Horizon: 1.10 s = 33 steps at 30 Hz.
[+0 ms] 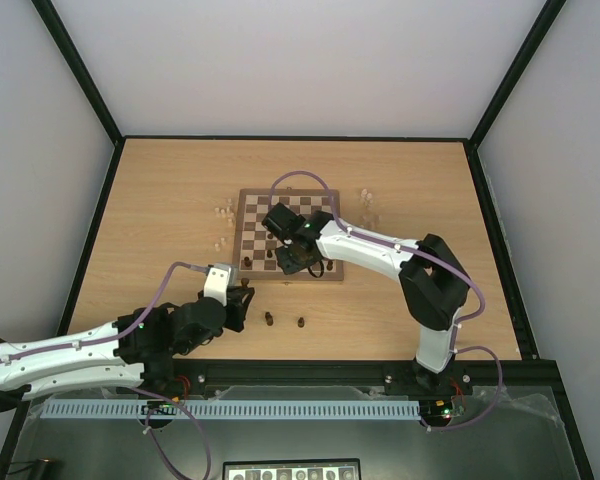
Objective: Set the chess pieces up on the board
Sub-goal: Place the chess piece on the chessboard.
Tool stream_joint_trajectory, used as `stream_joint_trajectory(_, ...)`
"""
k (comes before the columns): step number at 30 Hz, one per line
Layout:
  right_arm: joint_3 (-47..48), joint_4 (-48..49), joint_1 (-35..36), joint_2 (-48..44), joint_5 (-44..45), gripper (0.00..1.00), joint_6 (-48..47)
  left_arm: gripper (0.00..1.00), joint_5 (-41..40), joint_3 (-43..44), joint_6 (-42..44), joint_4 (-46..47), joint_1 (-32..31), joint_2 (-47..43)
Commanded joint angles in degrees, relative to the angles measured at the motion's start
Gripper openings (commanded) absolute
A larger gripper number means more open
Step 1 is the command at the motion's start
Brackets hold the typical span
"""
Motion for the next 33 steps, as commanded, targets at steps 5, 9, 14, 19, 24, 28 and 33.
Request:
stream_joint_trajectory(5, 1.4, -0.6, -0.1, 1.3, 0.9, 0.17, -0.6, 0.16, -1.0, 1.1, -0.2, -0.7, -0.2, -0.5)
stream_joint_trajectory(9, 1.6, -0.3, -0.1, 1.7, 1.1, 0.17, -0.8, 0.16, -1.0, 1.1, -0.3, -0.7, -0.2, -0.7)
stream_joint_trajectory(14, 1.7, 0.0, -0.2, 2.2, 1.4, 0.16, -1.0, 0.16, -1.0, 1.0, -0.4, -0.7, -0.2, -0.9)
stream_joint_trajectory(19, 1.9, 0.3, -0.2, 2.2, 1.8, 0.13, -1.0, 0.16, -1.0, 1.0, -0.4, -0.5, -0.2, -0.8)
stream_joint_trajectory(24, 1.8, 0.6, -0.5, 2.1, 2.1, 0.13, -1.0, 0.16, -1.0, 1.0, -0.6, -0.5, -0.2, -0.9)
stream_joint_trajectory(28, 1.8, 1.0, -0.6, 2.0, 1.8, 0.13, -1.1, 0.16, -1.0, 0.9, -0.6, -0.6, -0.2, -1.0)
stream_joint_trajectory(33, 1.9, 1.3, -0.7, 2.0, 1.6, 0.13, -1.1, 0.16, -1.0, 1.0, -0.7, -0.8, -0.2, -1.2)
